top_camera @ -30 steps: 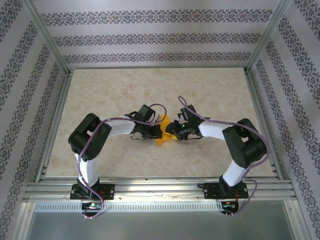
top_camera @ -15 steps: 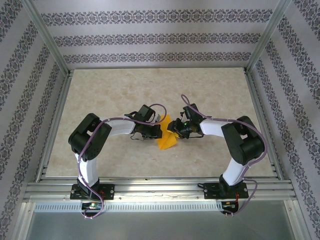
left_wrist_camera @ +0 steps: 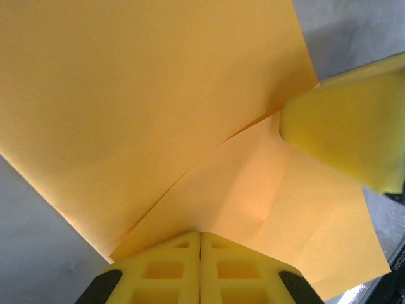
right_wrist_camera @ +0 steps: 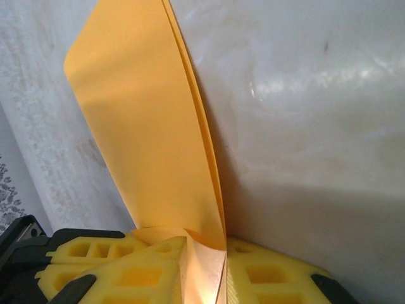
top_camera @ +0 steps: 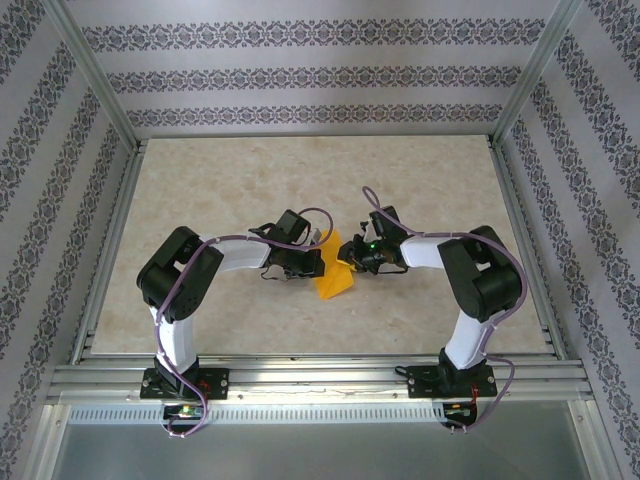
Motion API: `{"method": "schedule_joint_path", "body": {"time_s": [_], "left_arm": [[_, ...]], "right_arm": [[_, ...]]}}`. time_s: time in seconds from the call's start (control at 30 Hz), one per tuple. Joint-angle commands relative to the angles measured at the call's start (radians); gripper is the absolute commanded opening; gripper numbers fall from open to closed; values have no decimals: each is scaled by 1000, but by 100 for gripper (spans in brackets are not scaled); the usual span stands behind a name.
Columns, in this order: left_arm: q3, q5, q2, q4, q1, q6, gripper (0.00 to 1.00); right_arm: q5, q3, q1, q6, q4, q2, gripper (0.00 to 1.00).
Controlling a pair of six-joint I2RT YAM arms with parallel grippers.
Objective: Fold a paper plane with a square sheet of paper (pick it up from the middle)
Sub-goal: Turn over the paper at the center of the table.
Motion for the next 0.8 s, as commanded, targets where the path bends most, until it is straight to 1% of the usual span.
{"method": "schedule_joint_path", "body": {"time_s": [0.0, 0.17, 0.23, 0.3, 0.4, 0.47, 0.53, 0.63, 0.7, 0.77], "left_arm": [[-19, -12, 9, -7, 8, -12, 8], [-25, -2, -2, 18, 8, -26, 8], [-29, 5, -12, 35, 9, -35, 10], [-37, 9, -31, 57, 9, -43, 13], [-81, 19, -91, 146, 8, -80, 18], [-130, 35, -137, 265, 9, -131, 22], [-162, 24, -179, 330, 9, -149, 24], [-190, -44, -252, 328, 9, -124, 25], [-213, -100, -307, 315, 10, -105, 26], [-233, -155, -369, 297, 15, -85, 28]], "right_arm": [[-28, 12, -13, -35, 33, 10, 17], [-53, 5, -27, -42, 57, 10, 12], [-56, 6, -28, -52, 58, 3, 8], [-56, 5, -28, -59, 54, -9, 7], [-62, 2, -28, -77, 45, -40, 4], [-42, 3, -29, -97, 10, -75, 4], [4, 8, -26, -135, -54, -125, 3], [110, 11, -20, -205, -163, -231, 1], [213, 34, -8, -276, -270, -305, 1], [365, 88, 18, -362, -422, -368, 1]]}}
